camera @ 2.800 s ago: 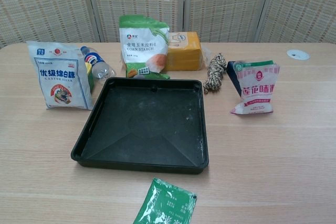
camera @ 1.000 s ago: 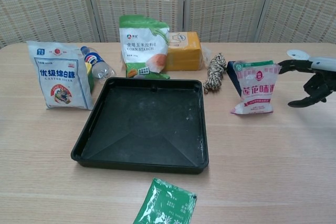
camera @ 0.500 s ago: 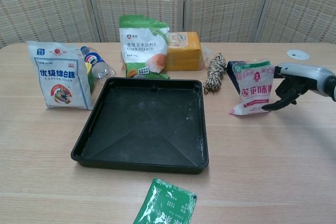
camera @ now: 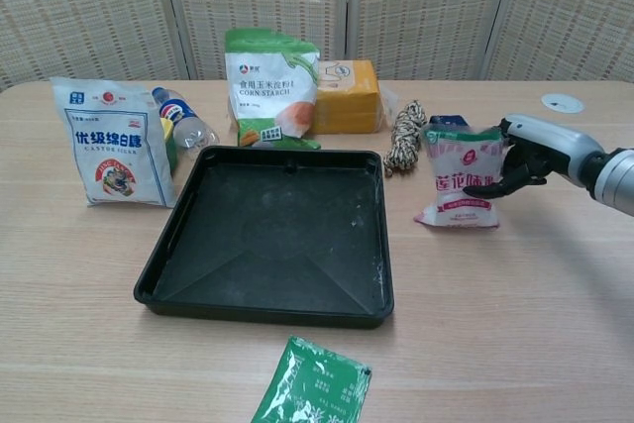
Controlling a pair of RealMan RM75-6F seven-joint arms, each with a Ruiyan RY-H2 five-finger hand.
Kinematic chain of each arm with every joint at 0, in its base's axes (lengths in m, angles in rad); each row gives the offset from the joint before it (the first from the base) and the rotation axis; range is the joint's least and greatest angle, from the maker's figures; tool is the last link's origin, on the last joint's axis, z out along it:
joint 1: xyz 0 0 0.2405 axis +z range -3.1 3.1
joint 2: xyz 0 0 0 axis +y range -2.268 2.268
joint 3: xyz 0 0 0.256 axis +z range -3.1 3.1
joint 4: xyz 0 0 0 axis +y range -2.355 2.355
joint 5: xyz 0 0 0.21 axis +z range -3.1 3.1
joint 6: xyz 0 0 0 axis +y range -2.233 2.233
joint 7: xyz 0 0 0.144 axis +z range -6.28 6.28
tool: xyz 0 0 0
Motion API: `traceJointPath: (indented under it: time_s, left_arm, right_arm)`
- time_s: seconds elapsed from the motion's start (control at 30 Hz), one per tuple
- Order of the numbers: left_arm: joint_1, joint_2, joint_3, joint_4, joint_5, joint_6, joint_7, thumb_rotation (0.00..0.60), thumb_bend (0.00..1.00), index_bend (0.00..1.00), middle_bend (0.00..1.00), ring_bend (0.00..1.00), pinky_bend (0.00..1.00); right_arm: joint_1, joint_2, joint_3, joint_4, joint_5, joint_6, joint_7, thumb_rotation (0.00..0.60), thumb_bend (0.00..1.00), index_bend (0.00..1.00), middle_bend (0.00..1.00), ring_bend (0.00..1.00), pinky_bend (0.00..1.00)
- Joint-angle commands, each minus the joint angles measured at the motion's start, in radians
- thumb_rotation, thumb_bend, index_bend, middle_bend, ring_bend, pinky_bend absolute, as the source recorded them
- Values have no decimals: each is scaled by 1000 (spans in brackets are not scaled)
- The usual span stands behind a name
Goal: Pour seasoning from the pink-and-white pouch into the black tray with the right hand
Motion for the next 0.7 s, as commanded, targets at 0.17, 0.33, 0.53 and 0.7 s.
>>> traceJointPath:
  time_s: [0.17, 0.33, 0.53, 0.7]
  left_arm:
    - [3, 0, 3, 3, 4, 3, -7, 600, 461, 146, 133, 106, 0]
    - [-1, -1, 3, 5, 8, -1, -10, 600, 459, 145, 133, 106, 0]
    - [0, 0, 3, 9, 10, 1, -17, 600, 455, 144, 133, 105, 0]
    - [2, 2, 5, 13, 13, 2, -25, 600, 454, 140, 133, 105, 0]
  right_arm:
    - [-36, -50, 64, 3, 89, 39, -50, 600, 368, 708, 636, 1000, 969]
    - [-45, -87, 118, -22, 158, 54, -112, 600, 374, 711, 639, 1000, 969]
    - [-36, -133, 172, -69, 215, 73, -198, 600, 374, 711, 639, 1000, 968]
    - [-17, -175, 205, -82, 247, 71, -242, 600, 373, 711, 639, 1000, 969]
